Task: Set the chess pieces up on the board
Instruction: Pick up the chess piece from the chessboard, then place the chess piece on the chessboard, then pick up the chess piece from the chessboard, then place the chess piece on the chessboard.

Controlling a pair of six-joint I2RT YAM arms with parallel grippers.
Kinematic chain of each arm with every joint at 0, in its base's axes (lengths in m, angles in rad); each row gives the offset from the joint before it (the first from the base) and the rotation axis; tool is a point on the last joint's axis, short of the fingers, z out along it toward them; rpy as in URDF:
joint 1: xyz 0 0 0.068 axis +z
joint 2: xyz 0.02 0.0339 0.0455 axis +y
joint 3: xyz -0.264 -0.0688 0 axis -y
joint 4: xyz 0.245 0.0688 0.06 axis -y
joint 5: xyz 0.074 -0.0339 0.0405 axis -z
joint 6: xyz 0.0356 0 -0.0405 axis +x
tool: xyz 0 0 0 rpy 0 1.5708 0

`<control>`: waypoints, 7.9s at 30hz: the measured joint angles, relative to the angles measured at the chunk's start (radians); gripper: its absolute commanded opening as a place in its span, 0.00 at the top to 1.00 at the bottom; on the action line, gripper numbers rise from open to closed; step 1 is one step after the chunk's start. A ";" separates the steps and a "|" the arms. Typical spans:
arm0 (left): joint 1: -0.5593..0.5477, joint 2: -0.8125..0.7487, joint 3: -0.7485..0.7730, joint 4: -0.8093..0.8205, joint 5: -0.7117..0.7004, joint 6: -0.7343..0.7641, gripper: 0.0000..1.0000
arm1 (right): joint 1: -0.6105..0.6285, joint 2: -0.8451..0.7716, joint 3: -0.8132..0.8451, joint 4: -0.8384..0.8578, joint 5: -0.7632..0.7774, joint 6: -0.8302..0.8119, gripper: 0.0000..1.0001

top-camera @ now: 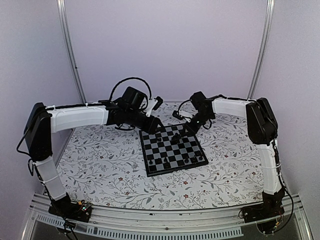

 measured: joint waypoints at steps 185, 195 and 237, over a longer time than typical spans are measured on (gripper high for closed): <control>0.080 -0.066 -0.036 0.155 0.115 0.133 0.48 | -0.088 -0.055 -0.110 -0.027 -0.106 -0.275 0.93; 0.069 0.007 -0.036 0.217 0.181 0.068 0.49 | -0.116 -0.232 -0.229 0.013 -0.299 -0.132 0.93; -0.092 0.266 0.030 0.450 0.052 0.055 0.66 | -0.116 -0.181 -0.211 0.030 -0.591 0.027 0.91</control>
